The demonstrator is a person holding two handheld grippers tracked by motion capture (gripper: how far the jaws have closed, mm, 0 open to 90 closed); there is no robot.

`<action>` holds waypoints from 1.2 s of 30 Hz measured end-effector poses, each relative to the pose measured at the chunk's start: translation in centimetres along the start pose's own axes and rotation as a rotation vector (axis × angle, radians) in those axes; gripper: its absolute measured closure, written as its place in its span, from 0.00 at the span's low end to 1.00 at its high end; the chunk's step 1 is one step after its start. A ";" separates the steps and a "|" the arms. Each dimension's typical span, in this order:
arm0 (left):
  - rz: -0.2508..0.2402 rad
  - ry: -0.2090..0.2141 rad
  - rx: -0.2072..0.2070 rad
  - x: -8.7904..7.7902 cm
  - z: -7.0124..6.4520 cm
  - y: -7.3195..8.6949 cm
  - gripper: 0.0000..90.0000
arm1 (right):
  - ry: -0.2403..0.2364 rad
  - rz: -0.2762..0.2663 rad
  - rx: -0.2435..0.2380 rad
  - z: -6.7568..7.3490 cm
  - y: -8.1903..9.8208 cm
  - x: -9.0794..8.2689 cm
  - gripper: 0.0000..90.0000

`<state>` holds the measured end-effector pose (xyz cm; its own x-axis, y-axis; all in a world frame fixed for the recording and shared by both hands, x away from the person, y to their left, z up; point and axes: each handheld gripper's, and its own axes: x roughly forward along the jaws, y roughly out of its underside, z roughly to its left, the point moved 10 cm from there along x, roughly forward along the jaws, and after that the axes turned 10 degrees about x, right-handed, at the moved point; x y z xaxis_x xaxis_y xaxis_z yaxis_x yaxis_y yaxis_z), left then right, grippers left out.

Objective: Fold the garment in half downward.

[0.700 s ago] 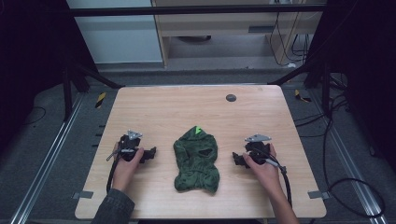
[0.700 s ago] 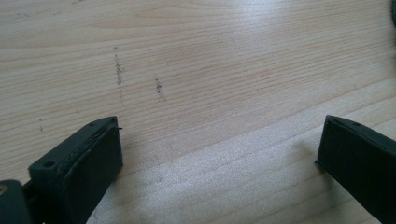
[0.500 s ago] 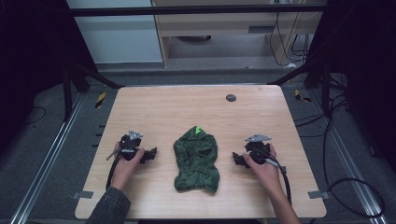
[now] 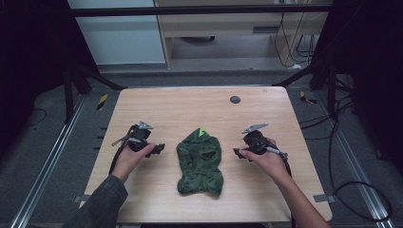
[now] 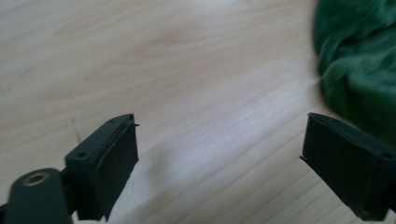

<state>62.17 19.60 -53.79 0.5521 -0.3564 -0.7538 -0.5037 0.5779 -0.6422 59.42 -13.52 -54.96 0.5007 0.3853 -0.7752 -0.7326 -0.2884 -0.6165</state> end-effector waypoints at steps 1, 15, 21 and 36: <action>-0.003 0.005 0.014 0.0 -0.2 -0.4 0.16 | -0.015 0.006 -0.003 0.3 -0.5 0.0 0.43; -0.038 0.105 0.091 2.0 -3.8 -4.4 0.42 | -0.115 -0.033 -0.080 3.3 -4.7 2.3 0.85; -0.019 0.134 0.077 2.9 -4.2 -3.6 0.41 | -0.126 -0.037 -0.093 4.5 -5.9 3.9 0.79; 0.003 0.129 0.060 4.1 -4.4 -2.2 0.37 | -0.146 0.018 -0.071 6.0 -5.2 6.6 0.65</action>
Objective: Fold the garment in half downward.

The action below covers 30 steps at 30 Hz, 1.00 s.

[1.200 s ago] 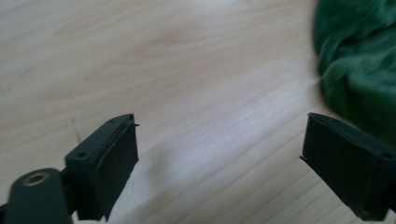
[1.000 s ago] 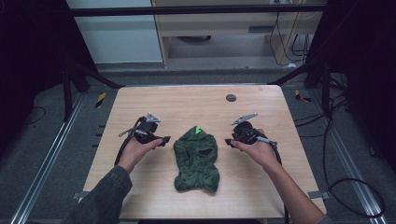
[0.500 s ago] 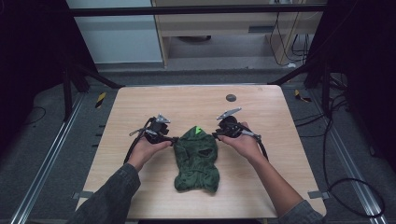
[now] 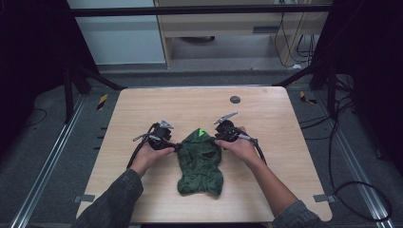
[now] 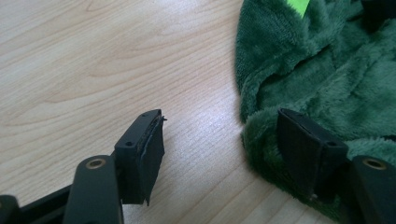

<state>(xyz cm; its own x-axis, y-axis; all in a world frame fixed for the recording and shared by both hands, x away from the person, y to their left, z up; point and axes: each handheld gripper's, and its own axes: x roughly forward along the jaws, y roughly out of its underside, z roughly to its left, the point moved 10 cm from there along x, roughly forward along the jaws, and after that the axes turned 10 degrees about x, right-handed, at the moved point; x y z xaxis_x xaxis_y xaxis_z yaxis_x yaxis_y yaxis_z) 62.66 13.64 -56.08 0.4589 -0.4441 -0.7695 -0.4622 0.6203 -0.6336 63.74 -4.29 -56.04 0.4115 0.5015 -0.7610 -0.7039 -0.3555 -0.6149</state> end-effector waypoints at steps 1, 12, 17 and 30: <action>-0.002 -0.001 -0.004 0.1 0.0 0.0 0.37 | 0.002 0.004 -0.002 0.1 0.1 0.1 0.65; -0.003 0.061 0.005 0.4 -1.1 -0.1 0.63 | 0.026 0.021 -0.084 0.6 0.5 0.5 0.79; -0.009 0.117 -0.008 0.4 -1.7 -0.3 0.83 | 0.013 0.030 -0.100 0.8 0.6 0.4 0.92; 0.002 0.102 0.021 -0.2 -1.5 -1.2 0.92 | -0.014 0.014 -0.071 0.4 -0.1 -1.0 0.96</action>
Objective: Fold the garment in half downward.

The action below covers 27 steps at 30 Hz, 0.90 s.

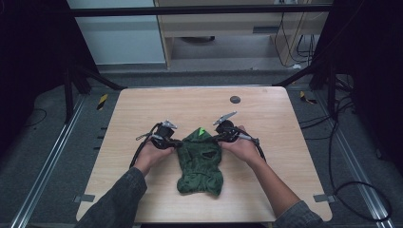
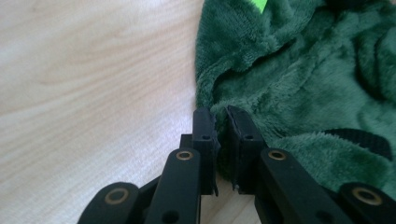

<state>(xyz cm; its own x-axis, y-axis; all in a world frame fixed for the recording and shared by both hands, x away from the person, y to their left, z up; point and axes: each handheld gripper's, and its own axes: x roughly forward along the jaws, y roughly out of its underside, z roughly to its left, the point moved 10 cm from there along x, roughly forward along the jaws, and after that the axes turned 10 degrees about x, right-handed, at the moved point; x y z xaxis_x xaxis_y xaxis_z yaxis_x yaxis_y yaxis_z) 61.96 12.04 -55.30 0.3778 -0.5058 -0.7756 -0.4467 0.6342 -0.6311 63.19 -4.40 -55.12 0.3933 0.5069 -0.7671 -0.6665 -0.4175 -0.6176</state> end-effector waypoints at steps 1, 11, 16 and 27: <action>0.001 -0.009 0.015 -0.3 0.0 -0.5 0.92 | 0.004 -0.004 -0.008 -0.1 -0.3 -0.3 0.96; -0.018 -0.045 0.036 -1.4 0.6 -2.6 0.92 | 0.015 -0.052 -0.015 -0.6 -2.6 -2.3 0.96; -0.033 -0.057 0.040 -1.9 0.8 -3.3 0.92 | 0.025 -0.062 -0.020 -0.7 -3.3 -2.8 0.96; -0.039 -0.074 0.045 -2.4 1.0 -4.0 0.92 | 0.036 -0.067 -0.033 -0.6 -4.4 -3.4 0.95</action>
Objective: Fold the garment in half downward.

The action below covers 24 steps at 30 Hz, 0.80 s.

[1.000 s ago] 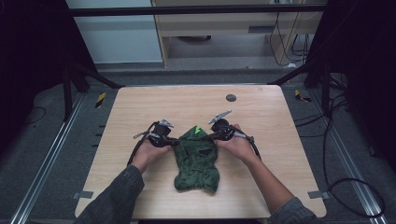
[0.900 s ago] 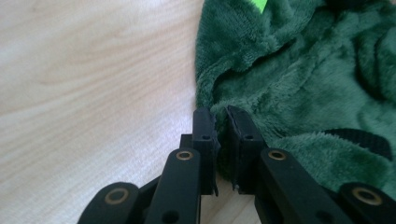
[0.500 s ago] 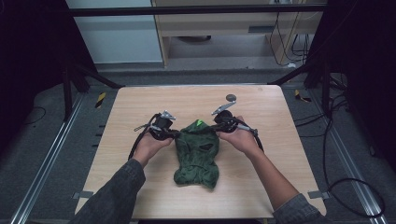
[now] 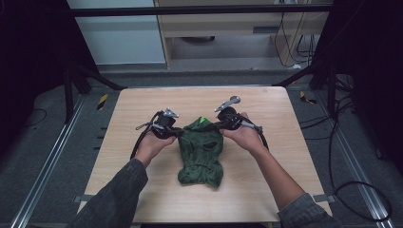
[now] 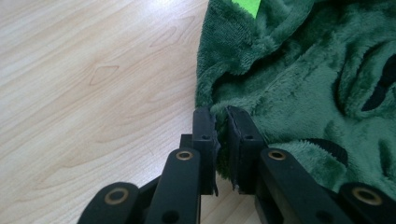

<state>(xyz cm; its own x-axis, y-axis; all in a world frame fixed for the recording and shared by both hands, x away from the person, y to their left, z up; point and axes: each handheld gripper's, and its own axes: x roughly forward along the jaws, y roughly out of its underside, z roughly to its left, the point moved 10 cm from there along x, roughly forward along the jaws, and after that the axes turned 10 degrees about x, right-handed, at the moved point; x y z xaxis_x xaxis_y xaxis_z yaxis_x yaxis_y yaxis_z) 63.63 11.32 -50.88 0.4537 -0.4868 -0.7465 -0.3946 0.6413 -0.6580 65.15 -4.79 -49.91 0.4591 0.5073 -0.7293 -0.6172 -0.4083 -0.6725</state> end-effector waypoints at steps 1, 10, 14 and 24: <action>0.002 -0.002 0.006 -0.1 0.0 -0.1 0.92 | 0.000 0.000 0.000 0.0 0.0 0.0 0.95; -0.008 -0.028 0.008 -0.6 0.7 -1.1 0.92 | 0.013 -0.023 -0.020 0.0 -1.7 -1.0 0.95; -0.012 -0.035 0.006 -0.7 0.9 -1.3 0.92 | 0.012 -0.032 -0.025 0.2 -2.1 -1.1 0.95; -0.025 -0.050 0.005 -1.2 1.4 -2.2 0.91 | 0.023 -0.044 -0.029 0.1 -2.7 -1.6 0.95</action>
<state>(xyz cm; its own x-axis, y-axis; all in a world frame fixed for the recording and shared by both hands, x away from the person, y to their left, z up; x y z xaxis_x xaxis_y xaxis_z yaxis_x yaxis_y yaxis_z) 65.10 11.34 -48.46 0.5030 -0.4726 -0.7237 -0.3783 0.6325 -0.6759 66.00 -4.48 -46.91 0.5001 0.5077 -0.7015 -0.5778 -0.4077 -0.7070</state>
